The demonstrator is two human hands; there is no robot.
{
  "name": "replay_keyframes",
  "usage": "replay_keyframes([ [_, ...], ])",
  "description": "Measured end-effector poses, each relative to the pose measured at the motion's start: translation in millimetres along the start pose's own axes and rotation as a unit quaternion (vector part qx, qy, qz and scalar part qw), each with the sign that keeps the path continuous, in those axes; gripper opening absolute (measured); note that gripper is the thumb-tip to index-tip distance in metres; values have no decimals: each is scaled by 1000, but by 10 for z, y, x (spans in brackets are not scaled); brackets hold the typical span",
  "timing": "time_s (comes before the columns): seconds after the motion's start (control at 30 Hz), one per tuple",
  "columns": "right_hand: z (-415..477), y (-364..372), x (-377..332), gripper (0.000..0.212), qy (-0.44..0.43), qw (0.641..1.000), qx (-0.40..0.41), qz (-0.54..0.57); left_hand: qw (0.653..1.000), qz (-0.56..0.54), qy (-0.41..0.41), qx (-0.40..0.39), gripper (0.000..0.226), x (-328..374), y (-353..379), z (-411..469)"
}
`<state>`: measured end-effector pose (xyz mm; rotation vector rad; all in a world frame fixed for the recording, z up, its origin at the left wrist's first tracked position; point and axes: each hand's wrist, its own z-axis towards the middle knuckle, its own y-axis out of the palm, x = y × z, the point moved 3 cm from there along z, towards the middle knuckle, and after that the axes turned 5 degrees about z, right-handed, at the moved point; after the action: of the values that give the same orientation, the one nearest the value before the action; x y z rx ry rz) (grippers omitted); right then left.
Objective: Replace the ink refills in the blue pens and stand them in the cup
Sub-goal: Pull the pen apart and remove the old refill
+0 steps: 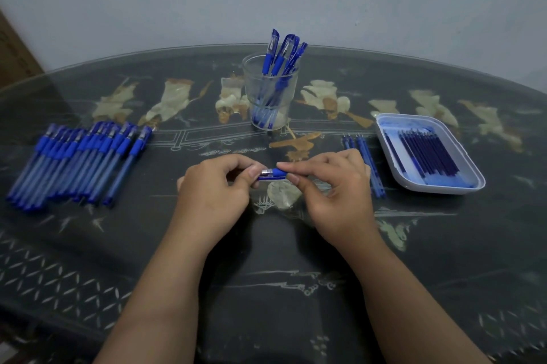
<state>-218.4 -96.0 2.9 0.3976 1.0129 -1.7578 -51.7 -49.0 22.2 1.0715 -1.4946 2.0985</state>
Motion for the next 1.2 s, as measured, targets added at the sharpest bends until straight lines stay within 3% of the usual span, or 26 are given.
replay_keyframes([
  [0.13, -12, -6, -14, 19, -18, 1000, 8, -9, 999, -3, -35, -2, 23, 28, 40, 0],
  [0.3, 9, -87, 10, 20, 6, 998, 60, 5, 985, -50, -122, 110, 25, -401, -258, 93],
  [0.53, 6, -38, 5, 16, 17, 999, 38, -14, 991, 119, -24, 64, 9, -108, -119, 34],
  [0.73, 3, -7, 30, 16, 43, 999, -7, -23, 982, 185, 29, 1, 5, -134, -11, 28],
  [0.83, 14, 4, 36, 16, 45, 998, -18, -31, 985, 165, 55, 11, 15, -107, -19, 23],
  [0.93, 23, 12, 34, 16, 43, 999, -17, -21, 991, 58, 114, 33, 26, -27, -36, 20],
  [1.2, 20, 13, 14, 14, 19, 999, -25, 10, 985, 7, 163, 55, 10, 7, 11, 32],
])
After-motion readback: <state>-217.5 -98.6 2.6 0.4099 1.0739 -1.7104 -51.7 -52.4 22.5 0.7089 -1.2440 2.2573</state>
